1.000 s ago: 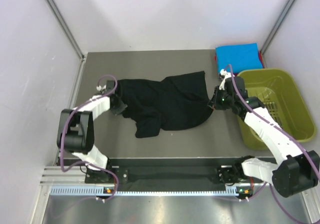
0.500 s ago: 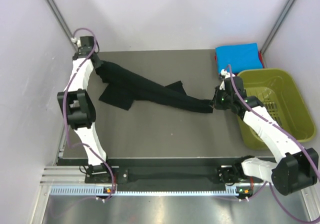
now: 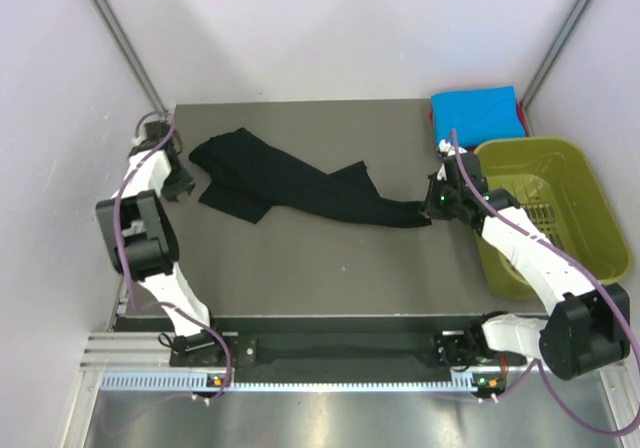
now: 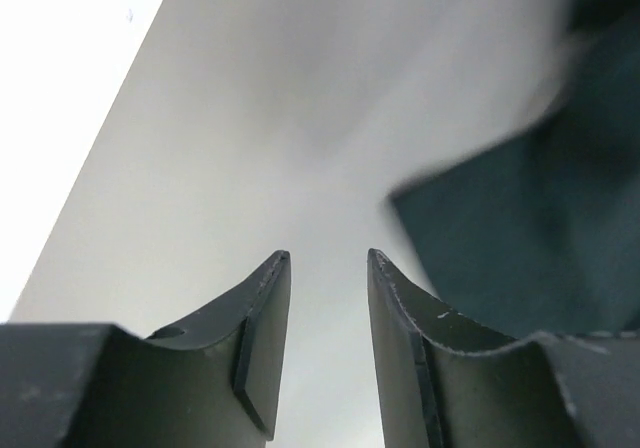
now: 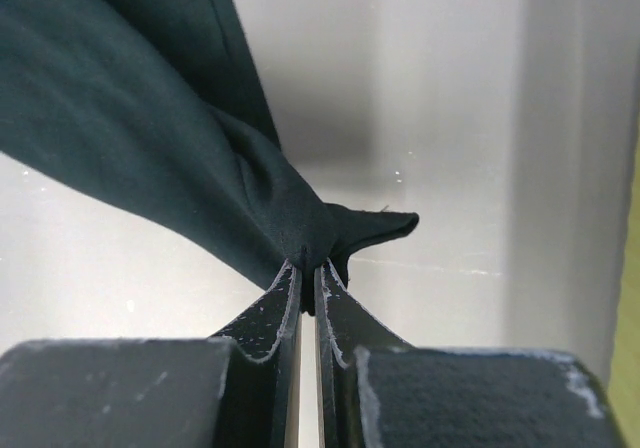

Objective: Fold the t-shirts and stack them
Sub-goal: Flatten the tshirt out

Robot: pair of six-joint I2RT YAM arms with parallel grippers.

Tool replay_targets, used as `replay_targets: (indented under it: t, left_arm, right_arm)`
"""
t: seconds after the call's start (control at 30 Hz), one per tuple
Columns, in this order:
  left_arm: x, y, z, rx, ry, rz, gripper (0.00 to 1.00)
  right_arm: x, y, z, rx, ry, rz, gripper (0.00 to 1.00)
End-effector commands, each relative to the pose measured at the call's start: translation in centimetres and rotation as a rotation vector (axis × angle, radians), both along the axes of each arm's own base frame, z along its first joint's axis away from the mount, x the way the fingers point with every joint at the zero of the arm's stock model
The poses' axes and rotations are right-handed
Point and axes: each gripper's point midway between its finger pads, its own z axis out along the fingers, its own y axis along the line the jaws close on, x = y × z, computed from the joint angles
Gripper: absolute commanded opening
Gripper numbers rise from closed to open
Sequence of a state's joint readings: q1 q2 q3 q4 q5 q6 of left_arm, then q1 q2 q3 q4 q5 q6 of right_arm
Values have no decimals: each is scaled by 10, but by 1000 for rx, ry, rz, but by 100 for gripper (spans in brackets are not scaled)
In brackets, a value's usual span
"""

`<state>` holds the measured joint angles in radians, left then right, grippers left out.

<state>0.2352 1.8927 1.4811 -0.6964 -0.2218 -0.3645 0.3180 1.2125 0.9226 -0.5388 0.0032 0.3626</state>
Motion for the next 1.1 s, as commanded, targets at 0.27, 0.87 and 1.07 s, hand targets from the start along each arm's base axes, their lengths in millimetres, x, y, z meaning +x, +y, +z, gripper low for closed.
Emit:
replay_targets:
  t: [0.27,0.87,1.07]
  left_arm:
    - [3,-28,-33,-392,-215,-98,45]
    - [2,-19,-72,-370,-145,-55,44]
    - [3,-22,-81,-398,-125,-55,40]
  right_arm:
    - [10,21,12,89,-76,68,1]
    - [6,18,18,99,-95,52,1]
    - [6,17,18,97,-92,47,1]
